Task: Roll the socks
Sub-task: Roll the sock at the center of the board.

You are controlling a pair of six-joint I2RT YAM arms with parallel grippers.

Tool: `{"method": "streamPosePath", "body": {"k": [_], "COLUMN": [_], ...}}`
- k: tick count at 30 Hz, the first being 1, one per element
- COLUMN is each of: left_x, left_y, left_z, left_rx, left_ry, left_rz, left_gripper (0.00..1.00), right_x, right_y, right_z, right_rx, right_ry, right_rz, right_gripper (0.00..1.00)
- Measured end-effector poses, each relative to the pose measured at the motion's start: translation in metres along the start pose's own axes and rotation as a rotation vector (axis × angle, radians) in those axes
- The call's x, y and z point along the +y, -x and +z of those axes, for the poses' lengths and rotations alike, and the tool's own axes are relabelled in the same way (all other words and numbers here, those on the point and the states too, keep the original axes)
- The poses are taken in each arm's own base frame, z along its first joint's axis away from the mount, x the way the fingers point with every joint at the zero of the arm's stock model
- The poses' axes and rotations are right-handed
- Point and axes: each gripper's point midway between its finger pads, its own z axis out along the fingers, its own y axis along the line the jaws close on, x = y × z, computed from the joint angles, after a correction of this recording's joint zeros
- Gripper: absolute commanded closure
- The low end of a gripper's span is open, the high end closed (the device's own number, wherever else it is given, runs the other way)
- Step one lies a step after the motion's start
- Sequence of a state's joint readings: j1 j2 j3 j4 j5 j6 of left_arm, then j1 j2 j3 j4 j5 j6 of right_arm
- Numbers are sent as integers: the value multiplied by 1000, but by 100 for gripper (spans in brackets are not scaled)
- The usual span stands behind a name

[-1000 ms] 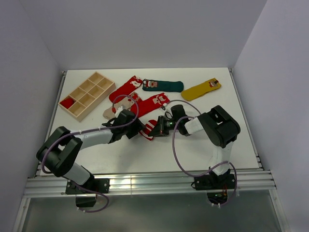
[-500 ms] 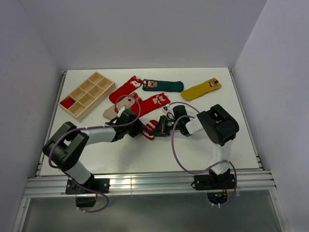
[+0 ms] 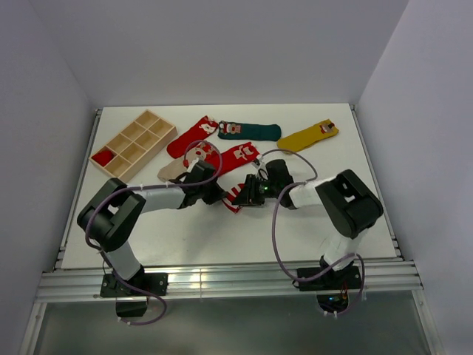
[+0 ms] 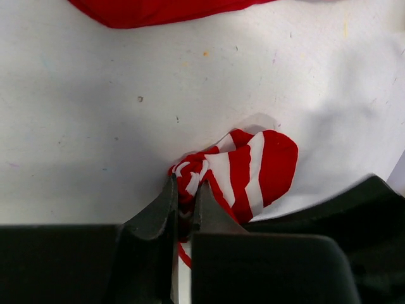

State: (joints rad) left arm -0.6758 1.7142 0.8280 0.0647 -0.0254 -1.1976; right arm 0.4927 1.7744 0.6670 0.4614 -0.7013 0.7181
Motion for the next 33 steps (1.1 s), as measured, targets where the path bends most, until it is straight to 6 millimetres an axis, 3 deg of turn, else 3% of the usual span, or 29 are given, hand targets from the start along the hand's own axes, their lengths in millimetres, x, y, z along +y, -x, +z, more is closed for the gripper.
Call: {"method": "streamPosePath", "body": {"k": [3,9,11,18,28,31,33], "left_x": [-2,-3,-3,-2,-2,-2,-2], "left_y": [0,-1,-1,-2,-3,-3,-4], "left_z": [1,2,2,1,0,0,0], "left_rx": [11,34,39,52,63,64,67], "left_ry": [13,42,49,58,61,61,60], "left_rz": [14,57,67,96,117,119,122], "left_gripper": [100,100,100,100,100,100,100], "right_x": [6,41,44,24,11,6,3], "right_y": [0,-2,-4,-12,-15,-15,-15], "right_z": [-9,-13,-12,-5,9,12,13], "right_rx": [-61,-191,-221,-241,-216,-206,-201], "right_ry": [-90,-224,-271,-479,-616,-647,-670], "right_rz": [-133,-483,-566,-777,-935,-966,-986], "right_gripper": [54,45,43,41,43,47,60]}}
